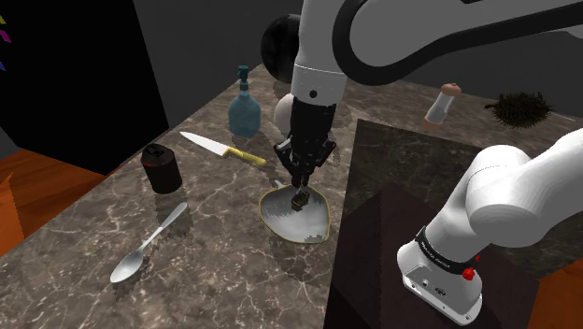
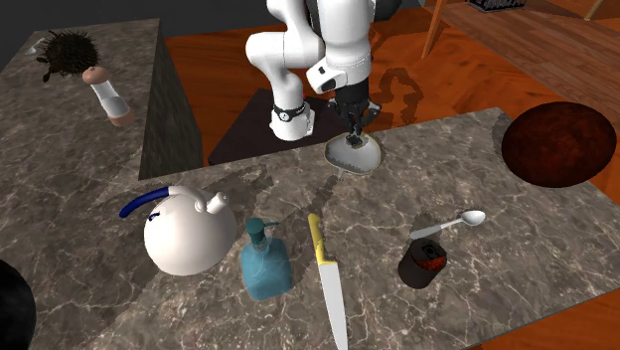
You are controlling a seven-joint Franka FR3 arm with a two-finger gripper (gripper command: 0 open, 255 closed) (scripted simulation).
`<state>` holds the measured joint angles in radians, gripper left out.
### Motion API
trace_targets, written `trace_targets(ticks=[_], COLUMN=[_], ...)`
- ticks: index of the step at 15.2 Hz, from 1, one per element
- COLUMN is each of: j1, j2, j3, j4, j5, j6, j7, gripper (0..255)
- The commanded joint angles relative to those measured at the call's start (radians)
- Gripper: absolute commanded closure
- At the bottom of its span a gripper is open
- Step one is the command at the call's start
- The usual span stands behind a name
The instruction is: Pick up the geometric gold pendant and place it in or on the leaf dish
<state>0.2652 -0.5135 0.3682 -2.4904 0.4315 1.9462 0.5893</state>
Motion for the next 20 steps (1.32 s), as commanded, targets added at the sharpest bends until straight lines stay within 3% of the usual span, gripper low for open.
trace_targets(ticks=[1, 3, 4, 9, 13, 20], j1=[0.000, 0.000, 0.000, 0.000, -0.016, -0.016], j2=[0.000, 0.000, 0.000, 0.000, -0.023, -0.023], j3=[0.000, 0.000, 0.000, 0.000, -0.039, -0.039], j4=[0.000, 0.000, 0.000, 0.000, 0.103, 0.103], j5=[0.000, 0.000, 0.000, 0.000, -0.033, -0.033], j6=[0.001, 0.001, 0.001, 0.001, -0.130, -0.130], j7=[0.000, 0.000, 0.000, 0.000, 0.007, 0.007], gripper=[255, 255, 0, 0, 0, 0])
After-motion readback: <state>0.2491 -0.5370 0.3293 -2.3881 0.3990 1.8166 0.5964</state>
